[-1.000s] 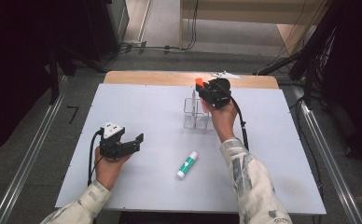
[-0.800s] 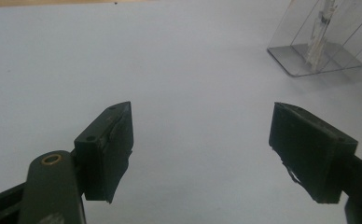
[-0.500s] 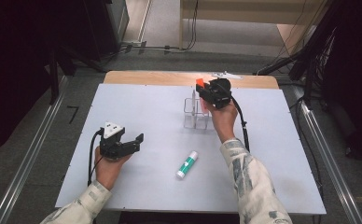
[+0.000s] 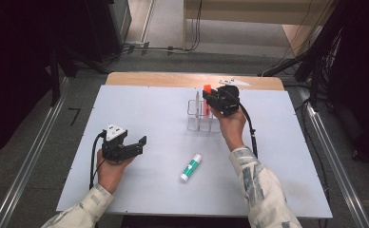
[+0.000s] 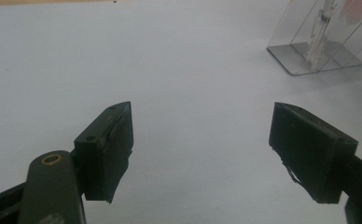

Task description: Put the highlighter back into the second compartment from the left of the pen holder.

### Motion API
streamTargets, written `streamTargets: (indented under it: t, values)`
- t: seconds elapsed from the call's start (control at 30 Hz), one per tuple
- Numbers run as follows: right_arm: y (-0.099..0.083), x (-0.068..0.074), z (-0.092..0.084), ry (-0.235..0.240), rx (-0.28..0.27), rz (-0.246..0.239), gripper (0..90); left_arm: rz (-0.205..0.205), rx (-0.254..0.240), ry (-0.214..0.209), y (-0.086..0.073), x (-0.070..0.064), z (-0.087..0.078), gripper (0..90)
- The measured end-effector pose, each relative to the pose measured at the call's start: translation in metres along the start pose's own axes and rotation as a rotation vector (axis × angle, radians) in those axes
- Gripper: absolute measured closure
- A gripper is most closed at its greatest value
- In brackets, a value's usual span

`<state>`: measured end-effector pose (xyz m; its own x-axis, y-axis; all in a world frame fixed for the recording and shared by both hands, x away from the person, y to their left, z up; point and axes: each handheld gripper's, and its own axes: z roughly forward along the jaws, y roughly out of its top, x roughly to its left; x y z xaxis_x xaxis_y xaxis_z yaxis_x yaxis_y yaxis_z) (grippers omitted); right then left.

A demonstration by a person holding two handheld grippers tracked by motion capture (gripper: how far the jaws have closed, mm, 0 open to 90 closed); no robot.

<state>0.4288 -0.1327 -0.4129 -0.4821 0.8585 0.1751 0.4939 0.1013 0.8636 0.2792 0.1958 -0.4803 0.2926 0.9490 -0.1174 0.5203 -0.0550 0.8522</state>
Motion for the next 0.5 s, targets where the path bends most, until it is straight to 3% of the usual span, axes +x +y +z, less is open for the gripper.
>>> streamTargets:
  t: [0.5]
  values:
    - [-0.032, 0.000, -0.006, 0.000, 0.051, -0.048, 62.2, 0.003, 0.001, -0.002, 0.000, -0.001, 0.001, 22.3]
